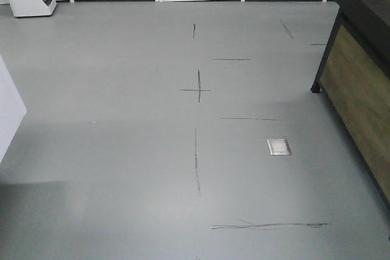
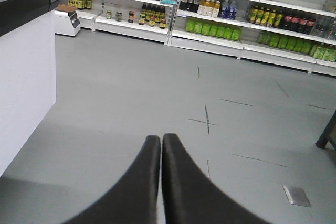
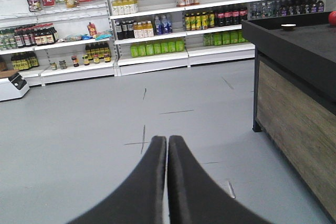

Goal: Pick three apples into basket with both arms
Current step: 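Drive the base across the floor toward the black fruit table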

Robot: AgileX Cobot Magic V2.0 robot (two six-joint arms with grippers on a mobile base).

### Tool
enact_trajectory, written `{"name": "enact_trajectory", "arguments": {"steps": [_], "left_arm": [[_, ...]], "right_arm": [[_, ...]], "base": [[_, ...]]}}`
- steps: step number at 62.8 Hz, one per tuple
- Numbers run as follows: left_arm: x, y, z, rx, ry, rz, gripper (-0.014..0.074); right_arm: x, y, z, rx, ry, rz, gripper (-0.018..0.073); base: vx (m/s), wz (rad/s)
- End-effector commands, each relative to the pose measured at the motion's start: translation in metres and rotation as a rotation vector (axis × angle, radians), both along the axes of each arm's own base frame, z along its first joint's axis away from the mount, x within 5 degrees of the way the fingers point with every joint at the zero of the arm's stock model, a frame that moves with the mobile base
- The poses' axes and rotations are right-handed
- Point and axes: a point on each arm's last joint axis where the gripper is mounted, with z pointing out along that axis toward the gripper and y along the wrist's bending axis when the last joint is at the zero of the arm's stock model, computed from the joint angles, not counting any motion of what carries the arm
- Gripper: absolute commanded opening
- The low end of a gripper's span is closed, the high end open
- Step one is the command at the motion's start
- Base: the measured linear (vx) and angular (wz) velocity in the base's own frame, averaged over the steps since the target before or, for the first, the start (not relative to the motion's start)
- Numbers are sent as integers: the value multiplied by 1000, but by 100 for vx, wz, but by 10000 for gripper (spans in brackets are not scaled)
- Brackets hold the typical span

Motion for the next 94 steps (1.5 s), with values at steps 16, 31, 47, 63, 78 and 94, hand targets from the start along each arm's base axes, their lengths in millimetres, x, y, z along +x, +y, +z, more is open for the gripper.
{"name": "enact_trajectory", "arguments": {"steps": [16,31,47,63,78,94], "left_arm": [[1,0,-1,-9,-63,-1,-6],[1,0,-1,-9,-63,-1,-6],[1,0,-1,-9,-63,-1,-6],[1,0,-1,-9,-63,-1,-6],[1,0,-1,-9,-63,-1,-6],[1,0,-1,-9,-63,-1,-6]], "right_arm": [[0,0,3,-23,-74,-1,-4],[0,0,3,-23,-74,-1,-4],[0,0,3,-23,-74,-1,-4],[0,0,3,-23,-74,-1,-4],[0,0,3,-23,-74,-1,-4],[0,0,3,-22,-74,-1,-4]], "base": [[0,0],[0,0],[1,2],[4,4],[8,-1],[10,-3]]}}
